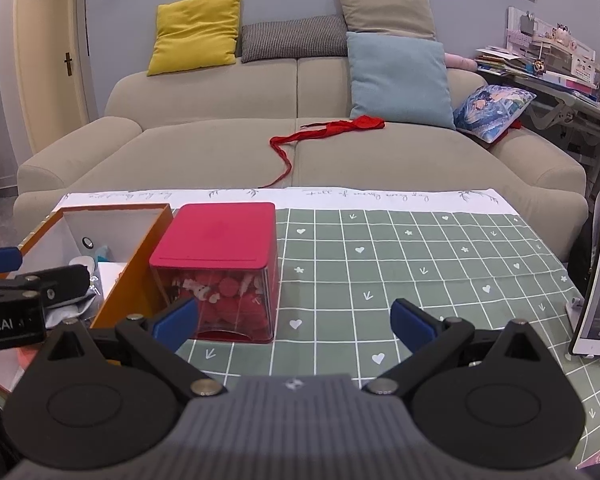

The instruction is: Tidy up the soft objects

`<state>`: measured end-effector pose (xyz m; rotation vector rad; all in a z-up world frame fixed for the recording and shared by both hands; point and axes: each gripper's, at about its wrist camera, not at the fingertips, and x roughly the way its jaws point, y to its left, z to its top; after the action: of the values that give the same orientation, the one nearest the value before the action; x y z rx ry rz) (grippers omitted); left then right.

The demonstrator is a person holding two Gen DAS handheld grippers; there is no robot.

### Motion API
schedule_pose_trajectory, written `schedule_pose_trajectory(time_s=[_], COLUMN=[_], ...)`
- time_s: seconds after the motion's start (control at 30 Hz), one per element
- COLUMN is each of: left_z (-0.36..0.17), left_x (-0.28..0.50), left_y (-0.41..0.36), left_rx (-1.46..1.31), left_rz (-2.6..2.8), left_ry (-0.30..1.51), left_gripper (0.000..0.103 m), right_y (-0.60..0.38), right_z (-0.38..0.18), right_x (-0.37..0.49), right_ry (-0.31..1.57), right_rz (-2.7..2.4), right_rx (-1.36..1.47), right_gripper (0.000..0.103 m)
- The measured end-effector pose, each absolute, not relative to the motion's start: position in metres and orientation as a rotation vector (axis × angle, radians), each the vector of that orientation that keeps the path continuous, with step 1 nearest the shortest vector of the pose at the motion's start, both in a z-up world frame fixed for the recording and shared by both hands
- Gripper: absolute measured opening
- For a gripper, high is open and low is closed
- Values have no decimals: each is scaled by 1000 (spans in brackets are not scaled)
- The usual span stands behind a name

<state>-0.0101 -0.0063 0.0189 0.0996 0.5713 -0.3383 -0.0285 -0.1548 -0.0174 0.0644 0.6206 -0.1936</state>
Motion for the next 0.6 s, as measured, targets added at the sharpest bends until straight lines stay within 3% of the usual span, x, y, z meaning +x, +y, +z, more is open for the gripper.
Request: schedule_pose_trajectory(time_s=[0.6], left_z=[18], left_x=[-11], left_y=[-7], left_rx=[124], left_rz=[-310], left_ry=[569], left_gripper=[103], right_y=[-155], right_z=[-17], right_x=[-30], right_ry=[620], right_rz=[-193], right_rx=[72], right_gripper=[100])
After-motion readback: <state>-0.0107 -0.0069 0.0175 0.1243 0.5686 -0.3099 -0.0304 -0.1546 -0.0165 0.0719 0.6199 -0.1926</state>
